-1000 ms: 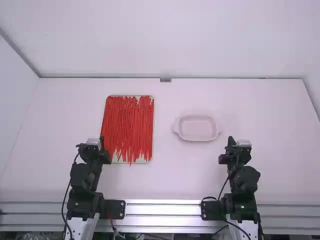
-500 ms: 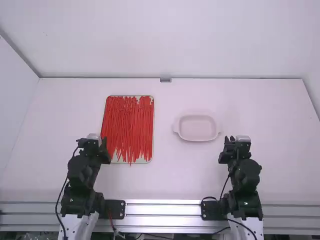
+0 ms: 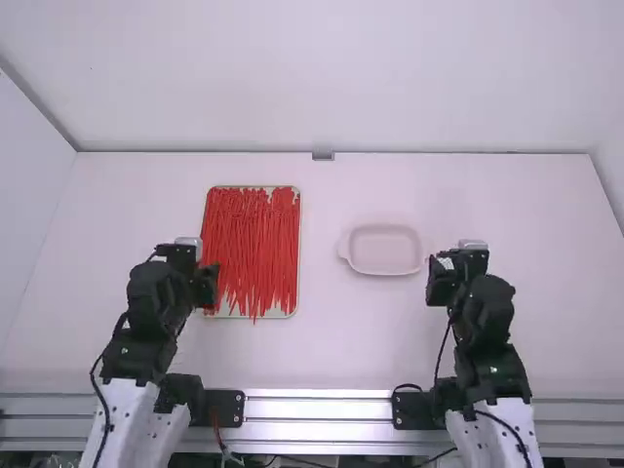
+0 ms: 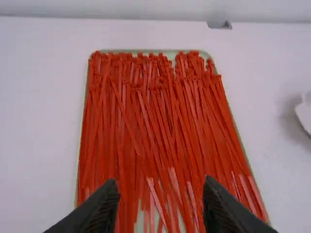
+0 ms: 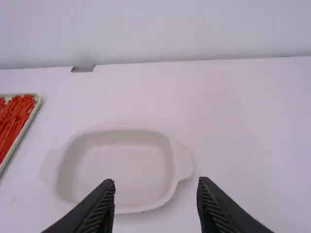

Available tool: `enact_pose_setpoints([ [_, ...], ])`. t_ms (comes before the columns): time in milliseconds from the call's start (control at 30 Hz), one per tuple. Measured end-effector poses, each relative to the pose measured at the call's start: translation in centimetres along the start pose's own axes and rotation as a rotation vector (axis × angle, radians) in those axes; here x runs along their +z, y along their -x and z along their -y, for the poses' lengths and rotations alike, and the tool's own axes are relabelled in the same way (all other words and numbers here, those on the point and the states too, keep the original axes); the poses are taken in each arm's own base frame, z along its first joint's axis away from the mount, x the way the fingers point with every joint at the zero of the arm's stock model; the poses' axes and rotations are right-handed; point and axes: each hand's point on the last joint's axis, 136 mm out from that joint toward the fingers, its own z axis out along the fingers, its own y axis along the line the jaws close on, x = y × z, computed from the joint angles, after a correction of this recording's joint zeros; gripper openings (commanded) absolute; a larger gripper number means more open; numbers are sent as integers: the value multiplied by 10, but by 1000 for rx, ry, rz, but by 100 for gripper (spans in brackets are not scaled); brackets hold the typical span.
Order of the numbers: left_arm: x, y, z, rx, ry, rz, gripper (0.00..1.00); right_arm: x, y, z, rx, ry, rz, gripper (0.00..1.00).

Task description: Fasten the cable tie

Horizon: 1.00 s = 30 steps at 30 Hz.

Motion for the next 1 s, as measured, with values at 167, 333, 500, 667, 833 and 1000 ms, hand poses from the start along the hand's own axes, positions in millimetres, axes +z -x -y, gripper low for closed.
enact_pose_setpoints([
  [167, 2, 9, 6, -20, -31, -88, 60, 3, 12, -5, -2, 15, -60, 60],
  [333, 8, 16, 10, -46, -58, -189, 70, 10, 23, -11, -5, 27, -128, 70],
  [500, 14, 24, 12, -65, -72, -267, 78, 18, 32, -22, -19, 53, -177, 79],
  [667, 21, 30, 14, -77, -85, -344, 86, 26, 44, -37, -57, 91, -212, 86],
  [833, 28, 33, 14, -81, -90, -408, 92, 35, 52, -46, -74, 109, -238, 92],
  [1000, 34, 39, 16, -103, -118, -440, 96, 40, 56, -50, -80, 113, -263, 96],
])
